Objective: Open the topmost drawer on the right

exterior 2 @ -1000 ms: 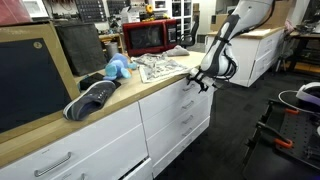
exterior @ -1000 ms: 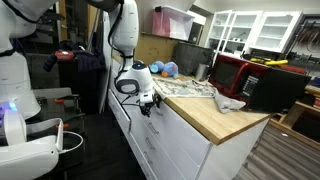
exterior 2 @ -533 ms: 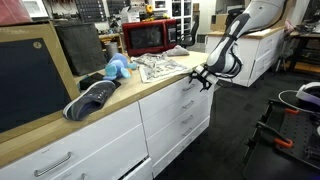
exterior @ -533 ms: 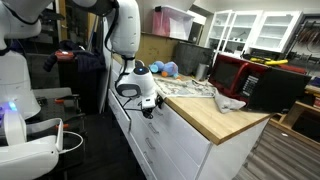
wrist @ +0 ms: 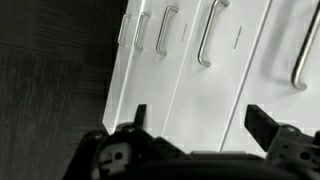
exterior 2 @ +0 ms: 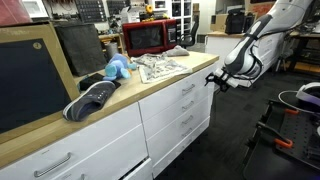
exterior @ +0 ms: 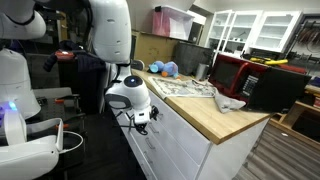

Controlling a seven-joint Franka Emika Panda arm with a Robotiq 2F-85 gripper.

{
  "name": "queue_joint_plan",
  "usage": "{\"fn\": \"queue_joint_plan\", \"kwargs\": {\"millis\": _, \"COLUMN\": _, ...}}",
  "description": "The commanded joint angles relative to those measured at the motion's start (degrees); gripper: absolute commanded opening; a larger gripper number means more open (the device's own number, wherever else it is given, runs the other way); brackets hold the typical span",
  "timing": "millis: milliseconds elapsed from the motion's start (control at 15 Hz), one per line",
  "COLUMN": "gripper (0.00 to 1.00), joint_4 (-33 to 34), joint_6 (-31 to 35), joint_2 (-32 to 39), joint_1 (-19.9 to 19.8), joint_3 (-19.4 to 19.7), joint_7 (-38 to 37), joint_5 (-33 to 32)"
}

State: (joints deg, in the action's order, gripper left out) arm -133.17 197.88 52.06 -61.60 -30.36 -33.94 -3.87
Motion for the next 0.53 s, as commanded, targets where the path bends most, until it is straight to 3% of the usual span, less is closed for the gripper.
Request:
{"fn": "queue_joint_plan", "kwargs": {"millis": 0, "gripper": 1.00, "joint_4": -0.93, "joint_6": 0.01, "joint_2": 0.21, "joint_1": -0.89, "joint_3": -0.78, "joint_7": 2.90, "joint_5": 2.48}}
{"fn": "queue_joint_plan", "kwargs": {"millis": 333, "gripper": 1.00, "joint_4": -1.43, "joint_6": 0.01, "joint_2": 0.01, "joint_1": -0.59, "joint_3": -0.84, "joint_7": 3.14, "joint_5": 2.46}}
{"fn": "queue_joint_plan", "kwargs": {"millis": 467, "gripper": 1.00, "joint_4": 2.47, "joint_6": 0.01, "joint_2": 2.04, "joint_1": 0.79, "joint_3": -1.04, "joint_7": 2.76, "joint_5": 3.95}}
